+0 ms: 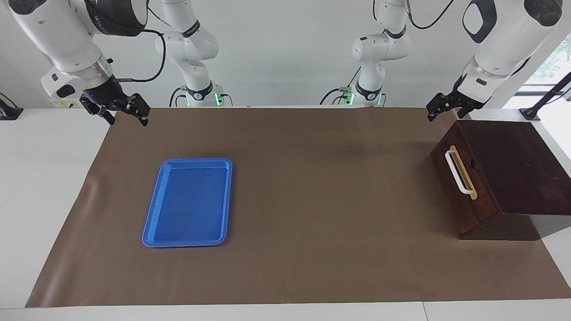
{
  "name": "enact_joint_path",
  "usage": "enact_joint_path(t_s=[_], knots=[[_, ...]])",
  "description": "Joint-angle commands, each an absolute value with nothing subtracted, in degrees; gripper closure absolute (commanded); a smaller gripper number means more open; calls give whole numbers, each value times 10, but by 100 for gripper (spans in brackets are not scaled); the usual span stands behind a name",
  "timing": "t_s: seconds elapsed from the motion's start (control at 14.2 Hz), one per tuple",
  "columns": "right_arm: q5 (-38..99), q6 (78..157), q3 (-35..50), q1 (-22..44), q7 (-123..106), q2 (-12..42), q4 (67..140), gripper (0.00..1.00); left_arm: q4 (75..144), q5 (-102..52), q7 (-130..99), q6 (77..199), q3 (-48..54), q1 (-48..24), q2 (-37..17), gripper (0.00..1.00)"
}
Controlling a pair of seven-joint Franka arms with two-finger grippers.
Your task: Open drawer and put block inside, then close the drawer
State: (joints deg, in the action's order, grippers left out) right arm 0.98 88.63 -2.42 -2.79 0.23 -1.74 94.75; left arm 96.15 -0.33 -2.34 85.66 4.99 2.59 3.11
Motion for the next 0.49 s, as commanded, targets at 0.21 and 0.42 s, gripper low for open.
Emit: enact_joint_path(t_s=[0.21, 0.42], knots=[[1, 884, -17, -40, -18, -31, 962, 0, 940, -21, -12, 852, 42, 22, 31, 0], [1, 884, -18, -40, -16, -30, 961, 0, 940, -20, -14, 868, 43, 20, 28, 0]])
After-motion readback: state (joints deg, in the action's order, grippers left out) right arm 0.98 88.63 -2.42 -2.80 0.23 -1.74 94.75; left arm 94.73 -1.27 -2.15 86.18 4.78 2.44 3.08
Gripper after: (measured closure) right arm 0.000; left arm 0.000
